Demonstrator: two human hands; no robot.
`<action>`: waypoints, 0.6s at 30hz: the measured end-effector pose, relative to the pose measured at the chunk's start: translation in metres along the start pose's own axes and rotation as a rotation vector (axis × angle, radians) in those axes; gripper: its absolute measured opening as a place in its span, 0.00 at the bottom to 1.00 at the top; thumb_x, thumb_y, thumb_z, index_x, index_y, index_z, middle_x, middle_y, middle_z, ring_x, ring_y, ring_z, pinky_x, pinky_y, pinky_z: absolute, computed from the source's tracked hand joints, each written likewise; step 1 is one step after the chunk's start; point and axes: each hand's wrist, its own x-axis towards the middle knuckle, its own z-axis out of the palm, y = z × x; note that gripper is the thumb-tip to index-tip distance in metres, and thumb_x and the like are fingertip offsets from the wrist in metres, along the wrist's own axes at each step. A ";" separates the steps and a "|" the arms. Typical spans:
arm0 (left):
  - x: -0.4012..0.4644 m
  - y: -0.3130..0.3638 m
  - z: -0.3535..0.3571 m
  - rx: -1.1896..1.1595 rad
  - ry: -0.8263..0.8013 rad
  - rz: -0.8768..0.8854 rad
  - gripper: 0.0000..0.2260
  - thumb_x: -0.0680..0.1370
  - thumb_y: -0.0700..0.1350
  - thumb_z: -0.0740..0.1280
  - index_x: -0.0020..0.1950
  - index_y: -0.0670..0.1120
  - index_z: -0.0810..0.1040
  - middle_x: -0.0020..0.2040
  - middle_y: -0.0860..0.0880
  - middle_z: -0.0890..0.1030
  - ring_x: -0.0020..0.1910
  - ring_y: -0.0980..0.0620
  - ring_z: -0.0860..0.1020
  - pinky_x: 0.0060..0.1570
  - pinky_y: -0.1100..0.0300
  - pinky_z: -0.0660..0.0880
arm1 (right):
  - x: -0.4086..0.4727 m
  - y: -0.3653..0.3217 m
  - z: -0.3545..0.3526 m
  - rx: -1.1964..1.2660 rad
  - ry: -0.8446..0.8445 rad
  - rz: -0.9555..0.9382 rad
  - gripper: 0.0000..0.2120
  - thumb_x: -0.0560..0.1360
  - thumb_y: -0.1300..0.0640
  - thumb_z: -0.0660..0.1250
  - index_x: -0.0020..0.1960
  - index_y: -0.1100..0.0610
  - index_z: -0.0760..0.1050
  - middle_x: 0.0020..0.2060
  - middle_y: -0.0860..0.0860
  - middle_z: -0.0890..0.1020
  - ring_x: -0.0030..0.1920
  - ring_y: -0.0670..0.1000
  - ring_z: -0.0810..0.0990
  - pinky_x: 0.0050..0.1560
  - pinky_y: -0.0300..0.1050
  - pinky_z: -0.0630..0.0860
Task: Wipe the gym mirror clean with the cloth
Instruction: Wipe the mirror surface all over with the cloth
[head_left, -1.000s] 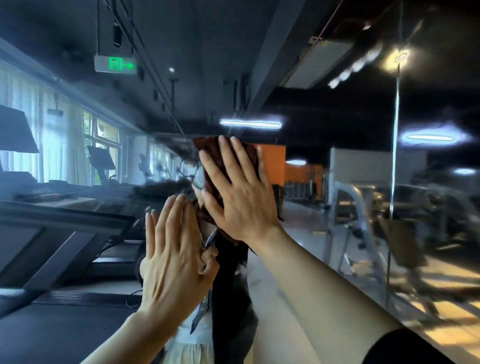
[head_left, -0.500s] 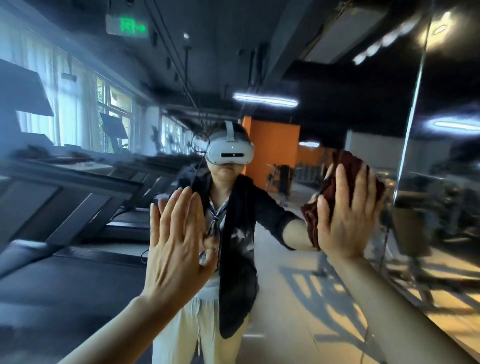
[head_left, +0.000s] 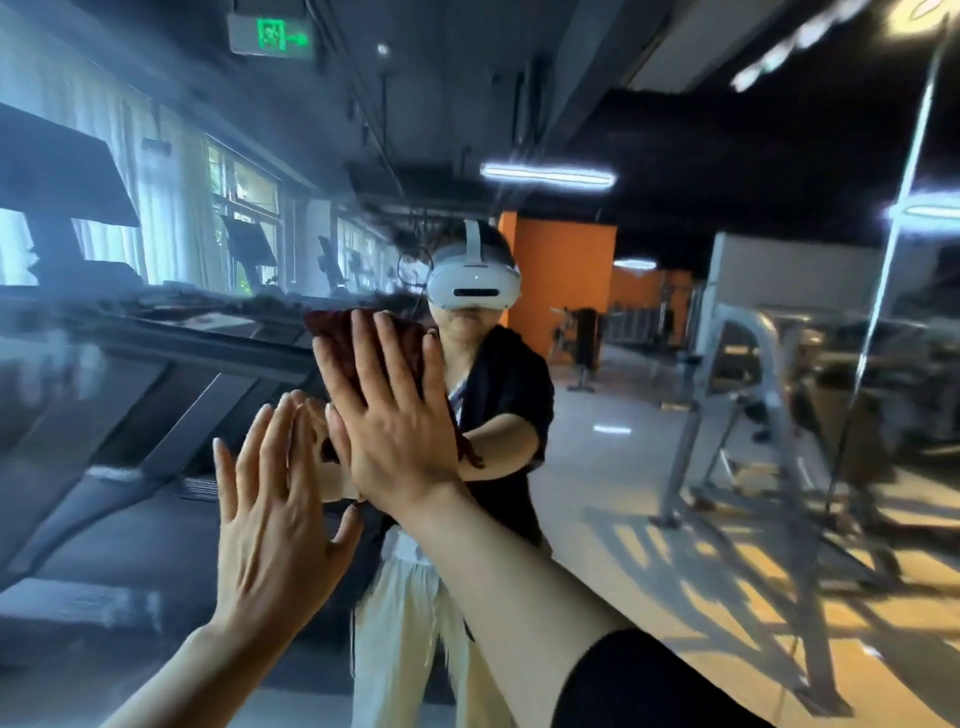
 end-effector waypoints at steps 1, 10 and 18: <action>-0.003 -0.002 0.000 -0.003 -0.015 -0.012 0.42 0.68 0.54 0.66 0.78 0.36 0.60 0.78 0.38 0.61 0.78 0.38 0.58 0.77 0.40 0.46 | 0.001 -0.004 0.000 -0.001 -0.004 0.000 0.27 0.83 0.46 0.50 0.81 0.51 0.59 0.80 0.58 0.59 0.80 0.59 0.53 0.78 0.64 0.46; -0.026 0.054 0.020 -0.108 -0.079 0.068 0.43 0.69 0.51 0.68 0.80 0.38 0.54 0.79 0.39 0.59 0.79 0.40 0.55 0.79 0.45 0.42 | -0.081 0.088 -0.012 -0.043 0.011 0.006 0.26 0.84 0.45 0.55 0.80 0.48 0.59 0.80 0.56 0.59 0.80 0.57 0.56 0.78 0.64 0.51; -0.047 0.087 0.026 -0.170 -0.187 0.120 0.38 0.75 0.54 0.60 0.81 0.42 0.51 0.81 0.41 0.57 0.80 0.42 0.53 0.78 0.43 0.42 | -0.199 0.161 -0.025 -0.143 -0.058 0.211 0.28 0.82 0.48 0.55 0.80 0.53 0.56 0.78 0.61 0.57 0.79 0.61 0.52 0.76 0.67 0.50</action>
